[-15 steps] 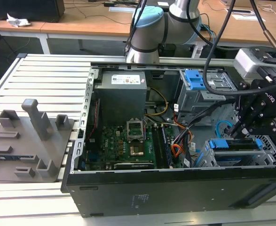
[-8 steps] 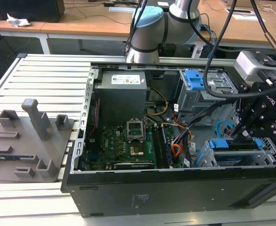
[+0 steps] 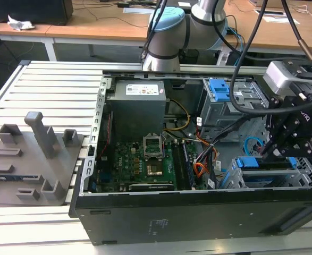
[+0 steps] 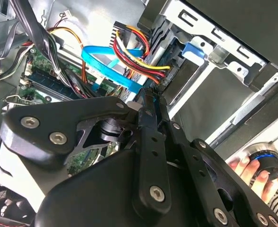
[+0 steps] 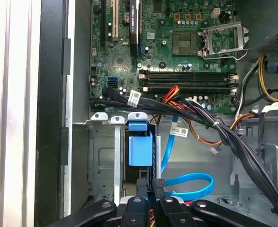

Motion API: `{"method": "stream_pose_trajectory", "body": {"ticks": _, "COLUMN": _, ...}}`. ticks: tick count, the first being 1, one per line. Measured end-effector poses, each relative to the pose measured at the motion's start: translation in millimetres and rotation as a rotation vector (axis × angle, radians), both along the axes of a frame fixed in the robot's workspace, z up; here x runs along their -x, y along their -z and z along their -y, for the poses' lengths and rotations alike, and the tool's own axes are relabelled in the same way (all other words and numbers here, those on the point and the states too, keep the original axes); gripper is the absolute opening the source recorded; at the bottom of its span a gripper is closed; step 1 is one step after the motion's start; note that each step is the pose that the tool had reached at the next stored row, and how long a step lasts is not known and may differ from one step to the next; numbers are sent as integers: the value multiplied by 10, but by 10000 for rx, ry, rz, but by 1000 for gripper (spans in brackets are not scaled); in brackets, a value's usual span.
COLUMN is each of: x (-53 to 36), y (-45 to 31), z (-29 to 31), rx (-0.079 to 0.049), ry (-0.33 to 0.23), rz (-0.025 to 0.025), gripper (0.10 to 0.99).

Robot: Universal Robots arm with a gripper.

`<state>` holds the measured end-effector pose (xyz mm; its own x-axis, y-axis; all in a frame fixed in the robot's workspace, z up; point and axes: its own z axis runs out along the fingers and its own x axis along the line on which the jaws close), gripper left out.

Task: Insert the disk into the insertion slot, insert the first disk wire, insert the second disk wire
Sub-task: 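Insert the second disk wire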

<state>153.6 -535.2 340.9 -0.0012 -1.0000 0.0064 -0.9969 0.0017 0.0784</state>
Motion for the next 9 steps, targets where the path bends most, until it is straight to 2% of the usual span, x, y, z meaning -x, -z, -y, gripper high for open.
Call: {"method": "stream_pose_trajectory", "body": {"ticks": 9, "x": -3, "y": 43, "z": 17, "rx": -2, "ry": 0, "rz": 0, "gripper": 161}}
